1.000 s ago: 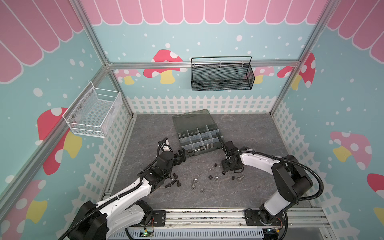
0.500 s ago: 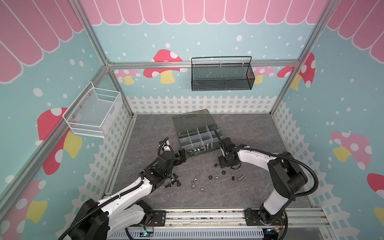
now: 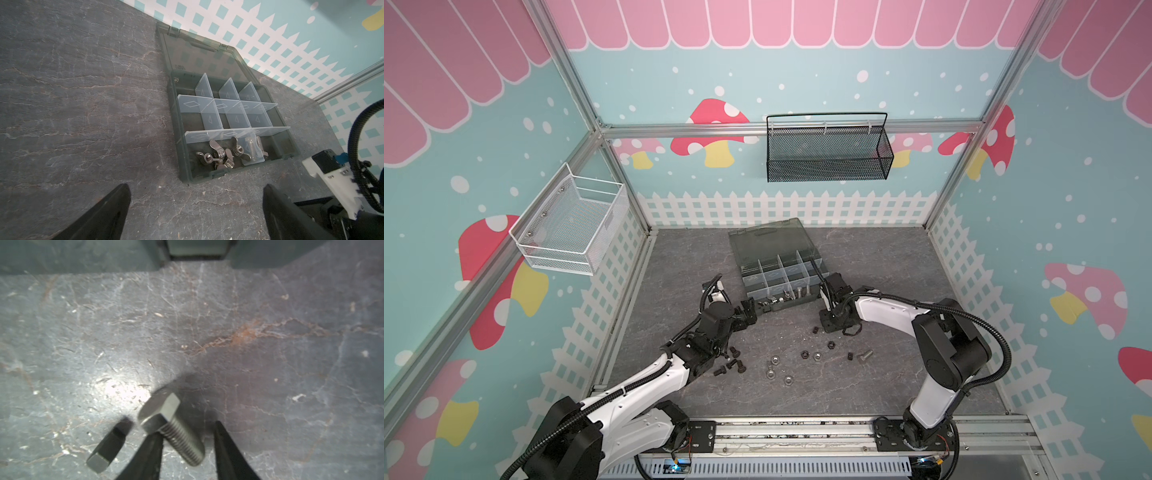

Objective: Sort the screws and nuts into containers
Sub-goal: 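Lower the right gripper onto a silver hex bolt and close it, then carry the bolt with the right gripper over the bolt compartment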

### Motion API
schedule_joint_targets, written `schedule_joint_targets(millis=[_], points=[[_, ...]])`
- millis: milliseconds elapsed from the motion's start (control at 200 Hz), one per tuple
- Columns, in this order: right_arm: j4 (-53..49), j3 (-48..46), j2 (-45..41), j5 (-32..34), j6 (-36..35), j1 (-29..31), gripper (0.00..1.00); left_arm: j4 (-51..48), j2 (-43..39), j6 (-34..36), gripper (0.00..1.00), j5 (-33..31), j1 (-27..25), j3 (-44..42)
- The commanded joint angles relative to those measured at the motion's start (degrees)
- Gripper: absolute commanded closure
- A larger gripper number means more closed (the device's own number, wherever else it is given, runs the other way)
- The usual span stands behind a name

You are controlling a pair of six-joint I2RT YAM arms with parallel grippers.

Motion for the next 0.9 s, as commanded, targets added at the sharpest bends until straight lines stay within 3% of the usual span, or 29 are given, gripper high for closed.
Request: schedule_joint_targets(millis=[0,280,590,895], points=[[-0.44,1.00,1.51,-0.75,-0.32,0.24,0.71,0.32,-0.67,-1.19,0.00,0.11,0.32,0.54],[-1.34,0.82,-1.49,-0.22,0.28,0.27,1.00,-0.02,-1.31,-1.31,0.00,-0.24,0.28,0.18],[-4.86,7.99,-5.69,3.33,-0.95,0.07,1.00,-0.02,-1.58,-1.08,0.00,-0.40,0.34,0.07],[-5.07,22.14,1.63,2.44,-1.89,-1.03,1.00,0.46,-1.32,-1.44,0.01,0.03,0.28,0.07]])
